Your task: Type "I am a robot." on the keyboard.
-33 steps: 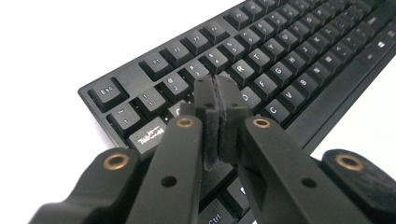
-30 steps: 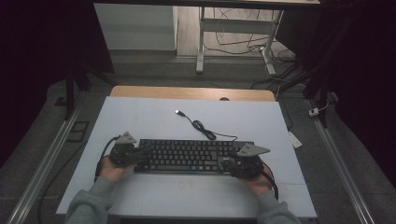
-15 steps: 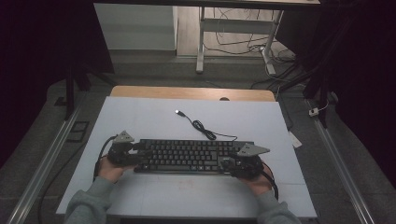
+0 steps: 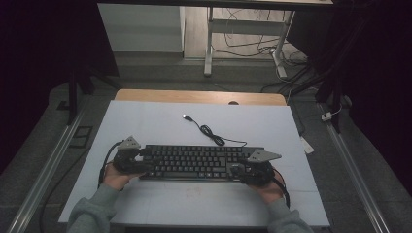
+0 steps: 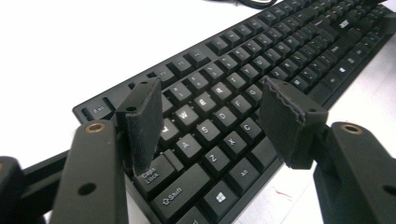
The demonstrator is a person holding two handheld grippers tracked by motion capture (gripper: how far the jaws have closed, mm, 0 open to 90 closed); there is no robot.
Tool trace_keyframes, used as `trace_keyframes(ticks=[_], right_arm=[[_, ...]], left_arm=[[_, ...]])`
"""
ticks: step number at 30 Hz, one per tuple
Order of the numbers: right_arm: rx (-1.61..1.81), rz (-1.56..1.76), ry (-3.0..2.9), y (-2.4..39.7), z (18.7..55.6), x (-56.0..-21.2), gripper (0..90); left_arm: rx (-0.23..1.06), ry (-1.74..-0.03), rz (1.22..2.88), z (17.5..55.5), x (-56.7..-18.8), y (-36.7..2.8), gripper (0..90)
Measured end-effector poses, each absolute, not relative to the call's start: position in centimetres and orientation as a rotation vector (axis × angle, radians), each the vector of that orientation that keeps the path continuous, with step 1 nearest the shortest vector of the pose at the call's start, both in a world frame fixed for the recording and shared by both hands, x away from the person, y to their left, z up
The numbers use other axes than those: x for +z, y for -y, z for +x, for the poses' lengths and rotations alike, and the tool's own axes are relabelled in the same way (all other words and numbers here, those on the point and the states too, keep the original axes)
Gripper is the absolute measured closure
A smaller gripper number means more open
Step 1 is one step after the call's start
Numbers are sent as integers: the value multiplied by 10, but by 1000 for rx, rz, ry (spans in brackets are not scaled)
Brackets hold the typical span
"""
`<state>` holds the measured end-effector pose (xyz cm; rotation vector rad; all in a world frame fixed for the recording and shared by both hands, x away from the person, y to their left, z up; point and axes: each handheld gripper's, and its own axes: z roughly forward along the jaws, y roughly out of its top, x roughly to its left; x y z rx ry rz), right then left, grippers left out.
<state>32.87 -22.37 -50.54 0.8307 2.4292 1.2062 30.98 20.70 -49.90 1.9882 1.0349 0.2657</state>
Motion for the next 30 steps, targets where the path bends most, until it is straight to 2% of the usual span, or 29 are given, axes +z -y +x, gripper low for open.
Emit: trace_keyframes(ticks=[30], right_arm=[[1210,828,-2432,223,329,-506,463]], left_arm=[[215,-936,2028,303,-493,-186,356]])
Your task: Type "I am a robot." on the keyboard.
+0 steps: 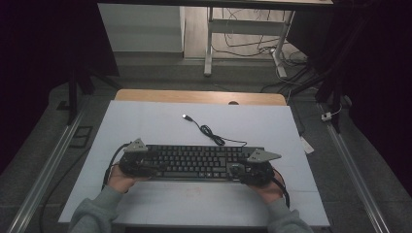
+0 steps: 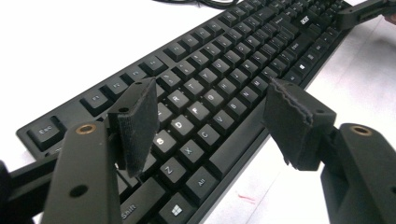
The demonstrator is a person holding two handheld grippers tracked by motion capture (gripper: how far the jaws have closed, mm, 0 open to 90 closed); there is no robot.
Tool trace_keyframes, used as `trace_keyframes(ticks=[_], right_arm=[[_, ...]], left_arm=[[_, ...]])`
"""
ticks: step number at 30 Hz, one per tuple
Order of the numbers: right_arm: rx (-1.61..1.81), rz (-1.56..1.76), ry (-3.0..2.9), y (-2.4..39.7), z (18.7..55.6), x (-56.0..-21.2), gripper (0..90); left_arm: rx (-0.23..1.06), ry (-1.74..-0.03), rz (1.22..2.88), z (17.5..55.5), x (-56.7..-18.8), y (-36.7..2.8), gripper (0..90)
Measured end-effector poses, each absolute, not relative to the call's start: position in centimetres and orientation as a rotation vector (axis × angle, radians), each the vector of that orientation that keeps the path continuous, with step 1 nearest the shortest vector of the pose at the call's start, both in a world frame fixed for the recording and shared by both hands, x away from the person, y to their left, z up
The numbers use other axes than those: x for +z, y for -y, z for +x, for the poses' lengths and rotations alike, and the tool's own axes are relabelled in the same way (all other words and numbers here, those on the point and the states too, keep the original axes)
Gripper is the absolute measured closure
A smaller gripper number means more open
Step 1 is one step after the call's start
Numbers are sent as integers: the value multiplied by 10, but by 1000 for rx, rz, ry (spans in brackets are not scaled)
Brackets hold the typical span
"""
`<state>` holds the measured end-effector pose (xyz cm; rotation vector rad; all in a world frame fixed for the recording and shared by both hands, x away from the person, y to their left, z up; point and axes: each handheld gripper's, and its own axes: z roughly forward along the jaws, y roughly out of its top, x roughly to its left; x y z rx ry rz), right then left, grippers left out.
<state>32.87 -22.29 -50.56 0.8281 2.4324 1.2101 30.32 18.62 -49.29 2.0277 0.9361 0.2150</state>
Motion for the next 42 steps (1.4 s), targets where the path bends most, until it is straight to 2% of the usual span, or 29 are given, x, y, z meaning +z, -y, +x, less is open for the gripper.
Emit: trace_keyframes(ticks=[31,37,42], right_arm=[[1201,821,-2436,222,329,-506,462],[1200,824,-2434,222,329,-506,462],[1206,821,-2436,222,328,-506,462]], left_arm=[[145,-840,2145,299,-506,-144,407],[147,-821,2171,298,-511,-136,503],[148,-828,2176,298,-513,-135,709]])
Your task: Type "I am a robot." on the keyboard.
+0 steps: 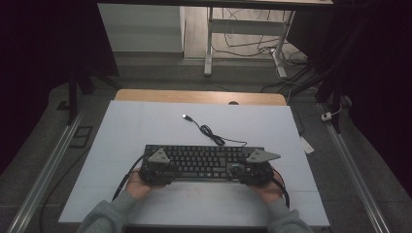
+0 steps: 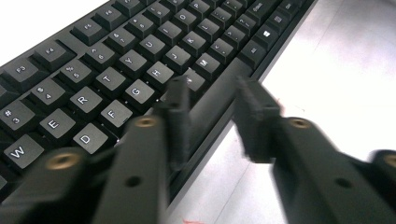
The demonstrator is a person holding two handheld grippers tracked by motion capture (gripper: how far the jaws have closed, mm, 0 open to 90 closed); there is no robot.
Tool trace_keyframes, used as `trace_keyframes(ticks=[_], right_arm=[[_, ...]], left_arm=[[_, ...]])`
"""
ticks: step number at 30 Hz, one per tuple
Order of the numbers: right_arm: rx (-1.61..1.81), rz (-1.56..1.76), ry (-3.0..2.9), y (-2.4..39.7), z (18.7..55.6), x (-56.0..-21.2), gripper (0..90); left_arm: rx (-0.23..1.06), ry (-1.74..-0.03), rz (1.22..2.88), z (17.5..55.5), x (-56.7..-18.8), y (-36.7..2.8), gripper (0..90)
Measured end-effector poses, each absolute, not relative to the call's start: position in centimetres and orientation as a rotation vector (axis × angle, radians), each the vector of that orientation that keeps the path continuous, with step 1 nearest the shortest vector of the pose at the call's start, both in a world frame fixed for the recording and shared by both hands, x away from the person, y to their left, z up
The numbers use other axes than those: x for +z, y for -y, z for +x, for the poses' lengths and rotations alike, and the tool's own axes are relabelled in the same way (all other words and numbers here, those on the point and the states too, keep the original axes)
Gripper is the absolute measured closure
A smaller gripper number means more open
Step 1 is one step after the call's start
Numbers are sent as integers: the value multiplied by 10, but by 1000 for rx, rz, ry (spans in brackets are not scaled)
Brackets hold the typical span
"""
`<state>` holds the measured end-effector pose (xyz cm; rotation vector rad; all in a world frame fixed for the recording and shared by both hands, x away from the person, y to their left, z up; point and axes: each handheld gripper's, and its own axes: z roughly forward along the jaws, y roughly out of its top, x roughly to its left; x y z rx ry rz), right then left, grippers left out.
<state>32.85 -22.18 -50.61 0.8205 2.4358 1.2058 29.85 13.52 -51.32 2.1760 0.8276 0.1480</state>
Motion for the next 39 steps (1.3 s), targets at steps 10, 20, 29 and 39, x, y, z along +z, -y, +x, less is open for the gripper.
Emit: trace_keyframes(ticks=[10,20,29,39], right_arm=[[1199,821,-2435,222,329,-506,462],[1200,820,-2437,222,329,-507,462],[1201,821,-2439,221,328,-507,462],[1198,823,-2433,222,329,-506,462]], left_arm=[[136,-839,2200,302,-517,-137,890],[142,-848,2214,305,-522,-133,890],[175,-851,2228,304,-523,-131,891],[187,-865,2112,301,-508,-149,889]])
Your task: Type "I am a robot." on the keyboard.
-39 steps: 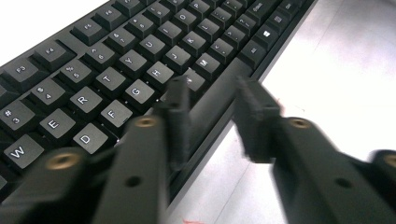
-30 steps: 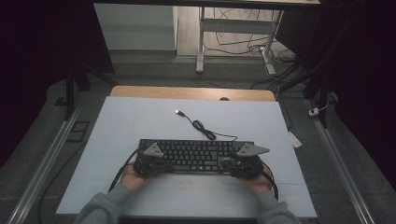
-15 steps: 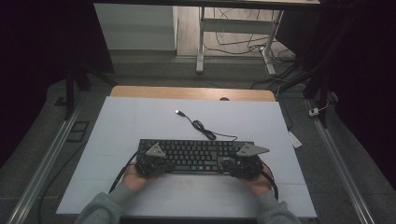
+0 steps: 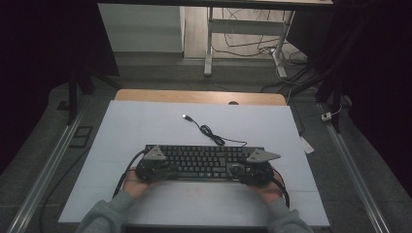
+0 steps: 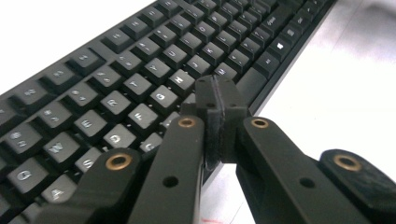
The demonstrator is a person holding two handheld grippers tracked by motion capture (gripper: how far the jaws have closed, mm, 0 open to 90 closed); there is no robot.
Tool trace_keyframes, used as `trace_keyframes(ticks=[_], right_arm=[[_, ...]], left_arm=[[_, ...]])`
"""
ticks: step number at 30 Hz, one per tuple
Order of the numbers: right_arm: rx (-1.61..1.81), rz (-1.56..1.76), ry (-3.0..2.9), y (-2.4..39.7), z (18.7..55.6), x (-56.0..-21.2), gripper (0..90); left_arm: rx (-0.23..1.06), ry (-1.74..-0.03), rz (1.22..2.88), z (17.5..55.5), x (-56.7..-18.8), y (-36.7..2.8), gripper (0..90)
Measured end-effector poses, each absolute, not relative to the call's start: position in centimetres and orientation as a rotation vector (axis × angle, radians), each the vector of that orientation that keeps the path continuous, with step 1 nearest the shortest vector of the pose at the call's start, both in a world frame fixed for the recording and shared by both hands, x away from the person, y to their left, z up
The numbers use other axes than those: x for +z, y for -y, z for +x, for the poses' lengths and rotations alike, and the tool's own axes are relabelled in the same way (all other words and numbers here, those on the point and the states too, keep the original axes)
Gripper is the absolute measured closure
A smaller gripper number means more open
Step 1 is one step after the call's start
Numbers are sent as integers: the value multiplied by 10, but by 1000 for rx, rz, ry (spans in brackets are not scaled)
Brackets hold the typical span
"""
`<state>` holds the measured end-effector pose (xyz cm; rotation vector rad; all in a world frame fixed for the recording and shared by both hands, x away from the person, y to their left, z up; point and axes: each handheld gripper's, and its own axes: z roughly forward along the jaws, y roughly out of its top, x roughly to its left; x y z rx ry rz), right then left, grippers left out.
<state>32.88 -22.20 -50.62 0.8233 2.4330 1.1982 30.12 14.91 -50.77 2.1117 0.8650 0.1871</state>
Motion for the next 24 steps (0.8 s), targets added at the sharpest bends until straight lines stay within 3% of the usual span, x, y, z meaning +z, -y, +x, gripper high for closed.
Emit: trace_keyframes(ticks=[5,10,14,24], right_arm=[[1216,822,-2431,222,328,-505,462],[1218,815,-2430,222,328,-505,461],[1215,818,-2424,223,328,-505,455],[1225,808,-2427,222,327,-505,453]], left_arm=[[195,-885,2077,302,-504,-161,842],[216,-932,2036,302,-501,-173,617],[204,-964,2028,305,-502,-179,508],[204,-988,2024,307,-502,-185,408]])
